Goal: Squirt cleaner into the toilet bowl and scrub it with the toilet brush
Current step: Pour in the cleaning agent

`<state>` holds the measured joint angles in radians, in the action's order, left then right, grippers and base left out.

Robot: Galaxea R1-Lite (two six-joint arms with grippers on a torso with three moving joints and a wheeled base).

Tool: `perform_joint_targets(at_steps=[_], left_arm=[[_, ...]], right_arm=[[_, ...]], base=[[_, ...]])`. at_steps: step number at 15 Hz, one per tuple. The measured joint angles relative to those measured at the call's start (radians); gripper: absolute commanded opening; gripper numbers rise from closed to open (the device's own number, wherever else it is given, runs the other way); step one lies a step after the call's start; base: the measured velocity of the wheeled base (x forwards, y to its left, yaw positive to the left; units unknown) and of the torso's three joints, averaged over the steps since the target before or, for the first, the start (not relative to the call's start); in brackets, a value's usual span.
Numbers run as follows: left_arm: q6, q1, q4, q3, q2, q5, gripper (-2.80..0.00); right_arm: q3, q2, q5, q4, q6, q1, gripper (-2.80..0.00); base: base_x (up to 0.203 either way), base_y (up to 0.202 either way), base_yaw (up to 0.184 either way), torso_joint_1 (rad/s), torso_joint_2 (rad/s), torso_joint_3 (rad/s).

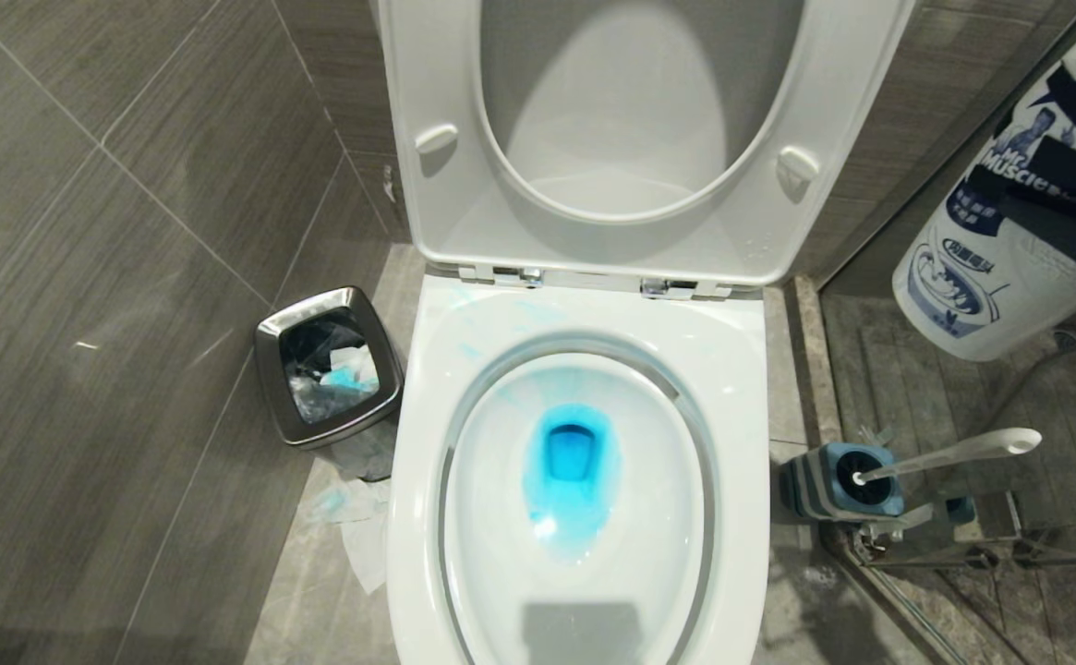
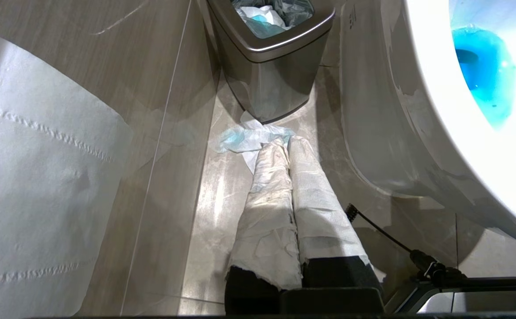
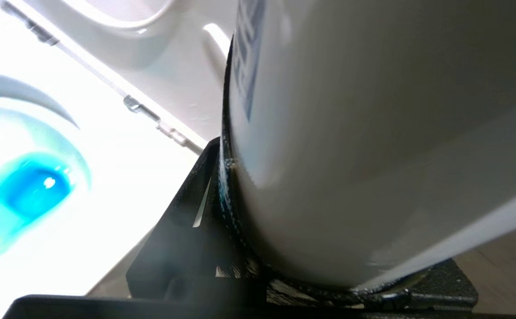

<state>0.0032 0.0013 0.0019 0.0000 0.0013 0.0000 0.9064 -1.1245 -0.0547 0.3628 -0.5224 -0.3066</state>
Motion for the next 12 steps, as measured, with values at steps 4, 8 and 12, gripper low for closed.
perform_joint_targets(at_steps=[4,8,12], left_arm=[[0.000,0.000,0.000,0.000,0.000,0.000,-2.80],[0.000,0.000,0.000,0.000,0.000,0.000,-2.80],[0.000,0.000,0.001,0.000,0.000,0.000,-2.80]], right_arm=[[0.005,-0.069,-0.013,0.002,-0.013,-0.062,-2.80],[0.041,-0.117,-0.078,0.002,-0.107,-0.085,-2.80],[0.065,-0.147,-0.081,0.002,-0.219,-0.111,-2.80]], base=[[0.000,0.000,0.000,0.000,0.00,0.000],[0.000,0.000,0.000,0.000,0.00,0.000],[0.000,0.000,0.000,0.000,0.00,0.000]])
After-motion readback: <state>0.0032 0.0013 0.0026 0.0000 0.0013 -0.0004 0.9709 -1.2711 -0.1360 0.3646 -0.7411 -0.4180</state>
